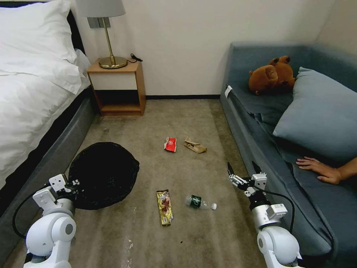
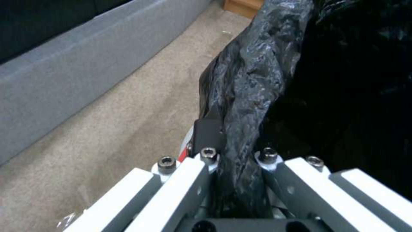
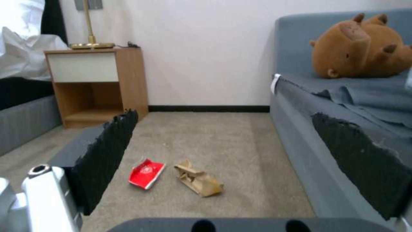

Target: Pick up the trash bin, then pick up the garbage on the floor and place it into the trash bin.

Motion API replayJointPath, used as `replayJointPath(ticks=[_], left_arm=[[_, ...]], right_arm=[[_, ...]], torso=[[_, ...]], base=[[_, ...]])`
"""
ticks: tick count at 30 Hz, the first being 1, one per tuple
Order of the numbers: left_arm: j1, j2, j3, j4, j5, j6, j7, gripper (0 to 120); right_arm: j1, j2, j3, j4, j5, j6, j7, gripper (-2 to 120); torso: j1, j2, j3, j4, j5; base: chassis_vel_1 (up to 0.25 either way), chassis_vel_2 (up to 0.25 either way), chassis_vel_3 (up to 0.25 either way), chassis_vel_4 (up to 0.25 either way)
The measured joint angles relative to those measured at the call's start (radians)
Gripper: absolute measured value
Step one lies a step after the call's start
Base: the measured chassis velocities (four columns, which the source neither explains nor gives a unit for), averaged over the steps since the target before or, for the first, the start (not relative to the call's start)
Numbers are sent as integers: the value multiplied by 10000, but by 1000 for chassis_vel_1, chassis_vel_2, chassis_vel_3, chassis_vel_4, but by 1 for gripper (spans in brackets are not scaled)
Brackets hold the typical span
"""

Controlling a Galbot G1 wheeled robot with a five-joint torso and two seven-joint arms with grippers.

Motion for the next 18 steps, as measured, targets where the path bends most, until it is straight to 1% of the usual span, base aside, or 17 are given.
replayJointPath(ticks=[11, 14, 18], left_arm=[[86, -91, 5, 29, 20, -55, -4, 1], [171, -190, -6, 24, 4, -52, -22, 1], [279, -187, -7, 24, 48, -92, -14, 1]], right_arm=[[-6, 9, -11, -32, -31, 70, -72, 100], [-20, 9, -7, -32, -31, 98, -137, 100], [-26, 51, 15, -103, -295, 279, -264, 100]], torso=[[0, 0, 0, 1, 0], [0, 0, 0, 0, -1], [0, 0, 0, -1, 0]], base=[[-77, 87, 80, -76], [0, 0, 0, 0], [0, 0, 0, 0]])
